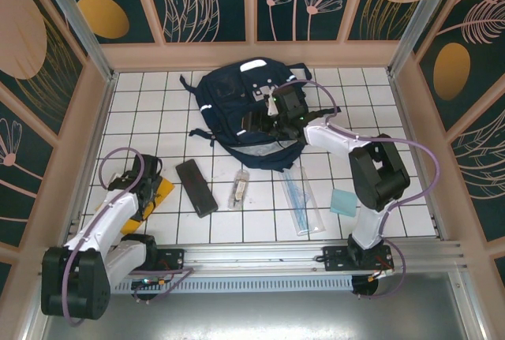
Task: Pack books, pencil case, and school supplies into a backpack
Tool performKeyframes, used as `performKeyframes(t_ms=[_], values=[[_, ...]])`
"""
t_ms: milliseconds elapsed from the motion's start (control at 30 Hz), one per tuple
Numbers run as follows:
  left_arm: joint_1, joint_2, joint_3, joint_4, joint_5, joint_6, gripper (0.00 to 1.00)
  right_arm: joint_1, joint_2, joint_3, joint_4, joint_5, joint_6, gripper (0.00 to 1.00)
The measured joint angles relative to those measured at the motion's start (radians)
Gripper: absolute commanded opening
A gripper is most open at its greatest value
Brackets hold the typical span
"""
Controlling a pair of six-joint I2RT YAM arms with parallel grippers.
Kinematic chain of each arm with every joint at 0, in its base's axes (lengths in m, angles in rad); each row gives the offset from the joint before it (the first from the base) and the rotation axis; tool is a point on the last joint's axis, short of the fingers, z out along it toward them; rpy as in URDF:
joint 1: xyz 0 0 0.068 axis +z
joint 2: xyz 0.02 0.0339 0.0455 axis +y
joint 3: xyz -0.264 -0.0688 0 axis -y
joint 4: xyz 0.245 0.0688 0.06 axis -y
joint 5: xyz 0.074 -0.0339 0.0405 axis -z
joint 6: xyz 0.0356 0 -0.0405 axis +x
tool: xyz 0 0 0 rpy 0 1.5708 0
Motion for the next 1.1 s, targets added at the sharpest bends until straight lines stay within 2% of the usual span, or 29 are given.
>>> performKeyframes(t_ms=[100,267,367,733,900,1100], values=[[0.056,-0.002,-0.003,-0.019,-0.029,0.000,0.99,0.001,0.009,0.007,0.000,0.000,0.000,0.78],[0.279,-0.055,-0.012,0.003,-0.069,0.107,0.99,0.003,0.023,0.007,0.000,0.000,0.000,0.77],[0.367,-0.057,-0.012,0.047,-0.075,0.174,0.99,0.004,0.029,0.007,0.000,0.001,-0.008,0.77],[0.539,0.040,-0.084,0.215,-0.037,0.302,0.99,0.007,0.033,0.007,-0.020,0.006,-0.026,0.78],[0.560,0.043,-0.090,0.243,-0.029,0.323,0.99,0.008,0.035,0.008,-0.023,0.009,-0.025,0.78],[0.570,0.115,-0.093,0.342,0.011,0.366,0.99,0.010,0.045,0.020,-0.032,0.010,-0.025,0.77]])
